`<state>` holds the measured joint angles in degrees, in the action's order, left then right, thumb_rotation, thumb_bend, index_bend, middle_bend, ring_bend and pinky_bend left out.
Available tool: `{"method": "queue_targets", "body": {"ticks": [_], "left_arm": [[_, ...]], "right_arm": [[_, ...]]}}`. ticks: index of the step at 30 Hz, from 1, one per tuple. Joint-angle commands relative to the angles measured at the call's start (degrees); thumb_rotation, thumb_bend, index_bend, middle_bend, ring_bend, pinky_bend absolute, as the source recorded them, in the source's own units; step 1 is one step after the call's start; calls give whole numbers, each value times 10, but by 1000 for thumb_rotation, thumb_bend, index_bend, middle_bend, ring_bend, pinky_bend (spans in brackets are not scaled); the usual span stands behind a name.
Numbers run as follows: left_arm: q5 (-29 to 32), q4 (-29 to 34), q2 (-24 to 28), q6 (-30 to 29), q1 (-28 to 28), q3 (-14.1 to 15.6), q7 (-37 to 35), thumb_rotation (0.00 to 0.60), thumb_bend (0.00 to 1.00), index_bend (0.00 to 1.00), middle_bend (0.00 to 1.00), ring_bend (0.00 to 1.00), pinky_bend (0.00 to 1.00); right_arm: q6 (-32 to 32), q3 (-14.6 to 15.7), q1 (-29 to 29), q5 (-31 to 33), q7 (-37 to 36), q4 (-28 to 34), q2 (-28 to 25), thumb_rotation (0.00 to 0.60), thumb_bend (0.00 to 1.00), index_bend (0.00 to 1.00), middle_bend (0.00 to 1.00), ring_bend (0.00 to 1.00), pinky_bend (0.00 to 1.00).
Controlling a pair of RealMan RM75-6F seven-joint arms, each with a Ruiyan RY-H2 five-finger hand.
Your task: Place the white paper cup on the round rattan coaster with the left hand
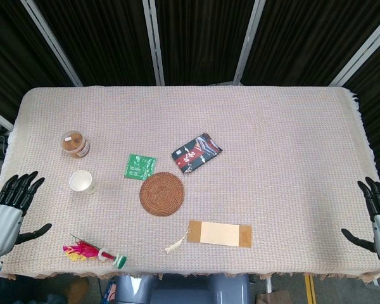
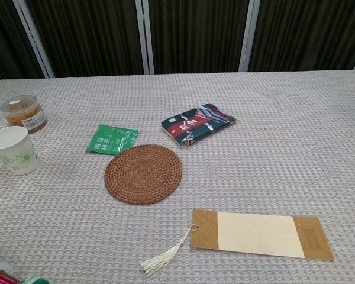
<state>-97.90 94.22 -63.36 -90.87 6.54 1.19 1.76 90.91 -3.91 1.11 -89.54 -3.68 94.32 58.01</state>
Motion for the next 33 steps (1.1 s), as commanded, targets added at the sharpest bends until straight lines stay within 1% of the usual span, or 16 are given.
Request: {"method": "queue_targets", "body": {"ticks": [1, 7, 9, 11, 13, 14, 15, 17, 19, 21, 28, 31, 33], "left_arm": [[2, 0, 0, 2, 0, 0, 2, 600, 0, 0, 0, 0, 0], [15, -4, -2, 13, 4, -6, 6, 600, 0, 0, 0, 0, 0], [31, -8, -5, 34, 16, -16, 7, 600, 0, 0, 0, 0, 0], [48, -14, -9, 63, 34, -28, 4, 600, 0, 0, 0, 0, 0], [76, -21, -14, 110, 61, -42, 0, 600, 0, 0, 0, 0, 0], [85, -23, -15, 124, 68, -46, 0, 600, 0, 0, 0, 0, 0], [103, -28, -19, 155, 85, -55, 3, 600, 0, 0, 0, 0, 0], [140, -40, -30, 219, 121, -71, 20, 600, 0, 0, 0, 0, 0], [167, -51, -43, 267, 148, -79, 39, 600, 0, 0, 0, 0, 0], [189, -66, -59, 302, 170, -85, 57, 600, 0, 0, 0, 0, 0], [227, -126, -107, 362, 215, -92, 93, 600, 0, 0, 11, 0, 3], [239, -151, -124, 387, 229, -92, 93, 600, 0, 5, 62, 30, 59], [243, -166, -135, 404, 237, -91, 81, 600, 0, 39, 120, 83, 128]], "right_arm": [[-1, -1, 1, 1, 1, 1, 0, 600, 0, 0, 0, 0, 0], [-3, 0, 1, 0, -2, 4, -2, 600, 0, 0, 0, 0, 0], [-4, -1, 2, 1, -4, 4, -3, 600, 0, 0, 0, 0, 0], [-6, -2, 4, 3, -7, 6, -4, 600, 0, 0, 0, 0, 0], [-11, -4, 8, 4, -4, 6, -3, 600, 0, 0, 0, 0, 0], [-14, -4, 9, 5, -2, 6, -2, 600, 0, 0, 0, 0, 0], [-18, -5, 11, 6, 3, 4, -1, 600, 0, 0, 0, 0, 0], [-30, -6, 17, 13, 13, 3, 3, 600, 0, 0, 0, 0, 0], [-39, -9, 22, 23, 21, 1, 8, 600, 0, 0, 0, 0, 0], [-46, -11, 25, 31, 29, 0, 12, 600, 0, 0, 0, 0, 0], [-61, -17, 30, 55, 43, -7, 20, 600, 0, 0, 0, 0, 0], [-66, -20, 31, 65, 45, -12, 21, 600, 0, 0, 0, 0, 0], [-69, -21, 32, 71, 45, -15, 22, 600, 0, 0, 0, 0, 0]]}}
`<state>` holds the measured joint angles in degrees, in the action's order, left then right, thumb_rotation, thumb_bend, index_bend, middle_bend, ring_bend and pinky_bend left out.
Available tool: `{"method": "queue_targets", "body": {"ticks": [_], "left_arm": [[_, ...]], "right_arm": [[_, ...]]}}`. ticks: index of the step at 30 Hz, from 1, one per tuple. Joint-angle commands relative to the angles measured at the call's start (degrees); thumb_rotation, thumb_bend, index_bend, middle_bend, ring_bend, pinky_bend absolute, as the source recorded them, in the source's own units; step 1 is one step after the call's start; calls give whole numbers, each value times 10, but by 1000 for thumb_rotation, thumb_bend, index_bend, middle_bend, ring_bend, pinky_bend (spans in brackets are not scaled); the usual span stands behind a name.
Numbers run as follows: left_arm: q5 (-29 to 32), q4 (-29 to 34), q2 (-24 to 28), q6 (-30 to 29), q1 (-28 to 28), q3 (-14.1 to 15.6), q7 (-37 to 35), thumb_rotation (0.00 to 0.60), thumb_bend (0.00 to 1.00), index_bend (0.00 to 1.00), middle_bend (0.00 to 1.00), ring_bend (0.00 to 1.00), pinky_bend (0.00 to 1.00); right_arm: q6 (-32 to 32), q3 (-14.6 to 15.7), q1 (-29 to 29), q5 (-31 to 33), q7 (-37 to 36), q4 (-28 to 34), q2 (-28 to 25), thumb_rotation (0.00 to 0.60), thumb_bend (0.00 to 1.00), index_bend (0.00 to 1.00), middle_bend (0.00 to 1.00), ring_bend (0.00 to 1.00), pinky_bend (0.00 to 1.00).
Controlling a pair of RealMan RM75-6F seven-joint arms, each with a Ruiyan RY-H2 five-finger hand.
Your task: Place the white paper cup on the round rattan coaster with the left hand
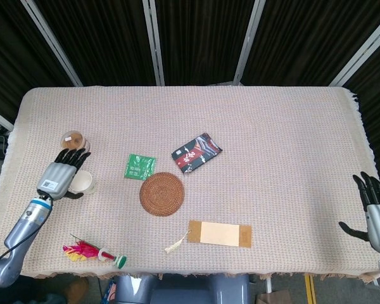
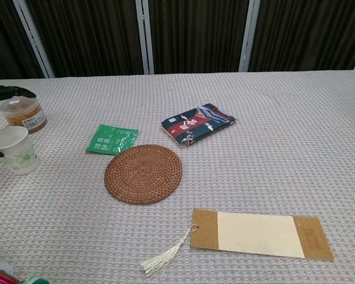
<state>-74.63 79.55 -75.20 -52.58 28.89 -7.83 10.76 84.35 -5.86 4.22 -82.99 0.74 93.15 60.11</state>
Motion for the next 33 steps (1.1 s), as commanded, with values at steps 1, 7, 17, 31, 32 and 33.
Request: {"method": "queue_targets", "body": {"ticks": [1, 7, 17, 31, 32, 33], "left_arm": [[11, -27, -21, 28, 17, 1, -13, 600, 0, 56, 139, 100, 148], [8, -60, -34, 35, 24, 8, -26, 600, 0, 226, 279, 230, 328], [15, -59, -31, 24, 23, 12, -37, 600, 118, 365, 460, 405, 516], [-68, 97, 24, -61, 19, 10, -63, 600, 88, 357, 440, 426, 534], [-67, 108, 22, -60, 23, 8, -54, 600, 87, 357, 439, 426, 533], [-63, 125, 16, -55, 31, 4, -37, 600, 87, 356, 438, 425, 533]], "right_arm": [[-5, -3, 1, 9, 0, -5, 1, 600, 0, 0, 0, 0, 0], [-8, -6, 1, 17, -6, -9, 1, 600, 0, 0, 0, 0, 0], [-8, -4, 2, 14, -5, -6, 2, 600, 0, 0, 0, 0, 0], [-14, -4, 5, 17, -7, -4, 1, 600, 0, 0, 0, 0, 0], [-14, -4, 6, 17, -7, -4, 1, 600, 0, 0, 0, 0, 0], [-15, -4, 6, 17, -6, -4, 2, 600, 0, 0, 0, 0, 0]]}}
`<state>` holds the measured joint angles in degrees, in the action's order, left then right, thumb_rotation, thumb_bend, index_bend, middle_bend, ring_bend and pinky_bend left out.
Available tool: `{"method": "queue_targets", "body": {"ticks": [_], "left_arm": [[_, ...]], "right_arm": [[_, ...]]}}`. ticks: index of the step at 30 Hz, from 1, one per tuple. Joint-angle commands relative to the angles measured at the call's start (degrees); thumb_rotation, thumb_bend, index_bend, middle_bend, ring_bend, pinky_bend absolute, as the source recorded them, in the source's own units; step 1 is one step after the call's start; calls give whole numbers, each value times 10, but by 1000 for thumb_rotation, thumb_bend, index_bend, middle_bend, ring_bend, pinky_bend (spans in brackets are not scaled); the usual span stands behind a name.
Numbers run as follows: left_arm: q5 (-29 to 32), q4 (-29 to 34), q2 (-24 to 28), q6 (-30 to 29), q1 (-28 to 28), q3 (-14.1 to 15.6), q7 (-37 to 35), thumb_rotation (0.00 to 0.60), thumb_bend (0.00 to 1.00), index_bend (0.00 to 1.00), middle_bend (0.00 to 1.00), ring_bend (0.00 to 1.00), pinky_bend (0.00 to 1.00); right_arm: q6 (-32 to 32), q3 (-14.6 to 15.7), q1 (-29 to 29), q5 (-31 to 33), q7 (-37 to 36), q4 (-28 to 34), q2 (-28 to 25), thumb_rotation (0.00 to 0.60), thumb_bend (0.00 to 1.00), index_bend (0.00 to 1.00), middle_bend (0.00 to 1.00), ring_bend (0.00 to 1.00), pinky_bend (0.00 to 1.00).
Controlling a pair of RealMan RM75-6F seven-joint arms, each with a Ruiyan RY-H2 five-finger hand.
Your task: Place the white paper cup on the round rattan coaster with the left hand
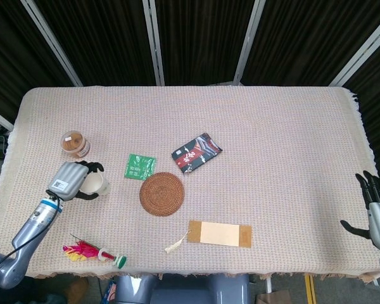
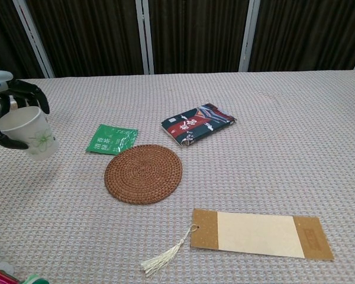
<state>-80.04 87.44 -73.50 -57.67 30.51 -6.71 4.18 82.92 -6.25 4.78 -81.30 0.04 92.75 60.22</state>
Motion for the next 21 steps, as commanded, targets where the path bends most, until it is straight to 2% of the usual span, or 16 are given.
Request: {"method": "queue_targets", "body": {"ticks": [1, 7, 12, 21], "left_arm": [[1, 61, -11, 2, 24, -13, 51, 600, 87, 356, 437, 426, 533], [75, 97, -77, 35, 72, -32, 193, 600, 85, 358, 436, 426, 533], [144, 77, -146, 47, 109, -44, 274, 600, 84, 359, 437, 426, 532], [214, 36, -222, 35, 153, -56, 342, 600, 81, 360, 437, 425, 528]], "right_arm": [[-2, 0, 1, 1, 2, -1, 1, 600, 0, 0, 0, 0, 0], [-9, -3, 3, 13, 3, -10, 4, 600, 0, 0, 0, 0, 0], [-19, -8, 5, 28, -7, -19, 3, 600, 0, 0, 0, 0, 0], [-33, -14, 9, 45, -21, -31, 2, 600, 0, 0, 0, 0, 0]]}}
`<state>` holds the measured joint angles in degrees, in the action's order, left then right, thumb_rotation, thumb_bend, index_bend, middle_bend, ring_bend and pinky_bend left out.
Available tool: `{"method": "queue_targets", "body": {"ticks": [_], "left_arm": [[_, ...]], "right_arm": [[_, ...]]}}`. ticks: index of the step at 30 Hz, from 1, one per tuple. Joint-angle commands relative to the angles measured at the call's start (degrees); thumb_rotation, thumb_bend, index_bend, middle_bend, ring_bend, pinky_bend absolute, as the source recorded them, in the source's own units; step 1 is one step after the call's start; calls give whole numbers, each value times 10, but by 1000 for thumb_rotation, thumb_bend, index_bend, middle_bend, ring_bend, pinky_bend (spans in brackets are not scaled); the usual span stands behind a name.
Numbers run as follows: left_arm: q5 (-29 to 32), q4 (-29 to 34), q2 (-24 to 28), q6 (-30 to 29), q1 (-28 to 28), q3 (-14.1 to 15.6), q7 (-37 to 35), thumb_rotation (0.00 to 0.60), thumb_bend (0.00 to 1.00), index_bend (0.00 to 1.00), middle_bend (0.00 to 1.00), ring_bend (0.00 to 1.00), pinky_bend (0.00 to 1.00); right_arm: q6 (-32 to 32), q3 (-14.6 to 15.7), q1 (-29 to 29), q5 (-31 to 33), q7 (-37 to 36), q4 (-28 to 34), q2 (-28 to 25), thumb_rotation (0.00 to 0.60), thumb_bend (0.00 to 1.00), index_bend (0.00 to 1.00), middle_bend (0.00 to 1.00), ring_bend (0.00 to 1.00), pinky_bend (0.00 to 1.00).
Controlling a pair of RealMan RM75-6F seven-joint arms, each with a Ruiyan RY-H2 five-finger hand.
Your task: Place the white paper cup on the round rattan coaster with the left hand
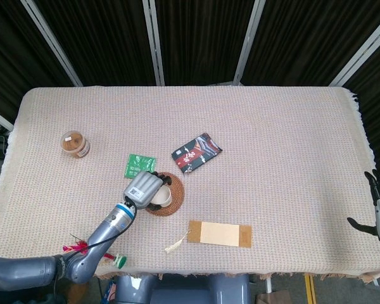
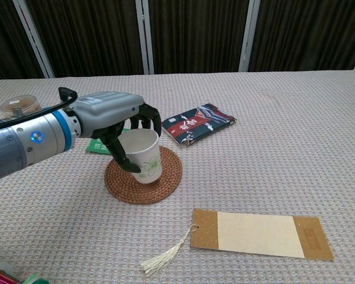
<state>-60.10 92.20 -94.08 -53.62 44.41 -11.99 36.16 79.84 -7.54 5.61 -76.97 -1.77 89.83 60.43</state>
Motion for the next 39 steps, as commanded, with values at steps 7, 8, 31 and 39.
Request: {"method": "queue_targets", "body": {"ticks": [7, 8, 31, 39], "left_arm": [[35, -23, -36, -44, 25, 1, 74, 600, 82, 359, 436, 425, 525], [38, -23, -37, -47, 26, 2, 77, 600, 81, 358, 434, 425, 523], [-23, 178, 147, -204, -65, 25, 32, 600, 0, 0, 0, 0, 0], [-147, 165, 246, -303, -193, 110, -137, 600, 0, 0, 0, 0, 0]], "right_arm": [[-3, -3, 0, 5, -12, -4, -4, 600, 0, 0, 0, 0, 0], [-3, -3, 0, 4, -13, -4, -4, 600, 0, 0, 0, 0, 0], [18, 9, -7, -32, -25, 14, -14, 600, 0, 0, 0, 0, 0], [36, 19, -15, -61, -38, 25, -21, 600, 0, 0, 0, 0, 0]]}}
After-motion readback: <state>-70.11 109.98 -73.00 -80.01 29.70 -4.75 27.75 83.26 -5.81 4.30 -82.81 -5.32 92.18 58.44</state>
